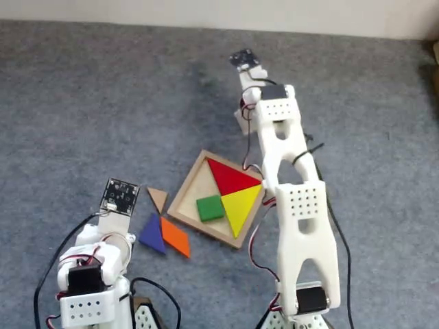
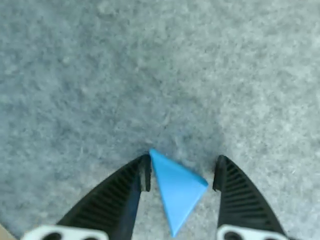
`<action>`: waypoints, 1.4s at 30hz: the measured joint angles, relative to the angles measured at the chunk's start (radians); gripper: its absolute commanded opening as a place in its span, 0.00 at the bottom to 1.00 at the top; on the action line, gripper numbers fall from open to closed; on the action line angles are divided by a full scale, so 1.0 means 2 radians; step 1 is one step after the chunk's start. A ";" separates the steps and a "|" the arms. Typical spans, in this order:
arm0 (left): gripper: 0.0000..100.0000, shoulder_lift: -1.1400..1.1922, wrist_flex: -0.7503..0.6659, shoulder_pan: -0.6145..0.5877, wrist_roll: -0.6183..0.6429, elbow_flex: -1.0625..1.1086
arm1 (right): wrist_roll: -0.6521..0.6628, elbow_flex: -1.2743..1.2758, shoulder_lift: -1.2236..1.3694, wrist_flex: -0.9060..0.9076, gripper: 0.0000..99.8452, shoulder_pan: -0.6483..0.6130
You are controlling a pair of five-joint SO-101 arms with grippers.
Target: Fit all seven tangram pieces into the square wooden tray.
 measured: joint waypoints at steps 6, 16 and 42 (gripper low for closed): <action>0.00 0.000 0.000 0.000 0.000 0.000 | -0.001 -0.068 0.028 0.059 0.20 0.003; 0.00 0.000 0.000 0.000 0.000 0.000 | 0.000 -0.087 0.032 0.096 0.20 0.008; 0.00 0.000 0.000 0.000 0.000 0.000 | 0.062 -0.099 0.056 0.071 0.14 0.004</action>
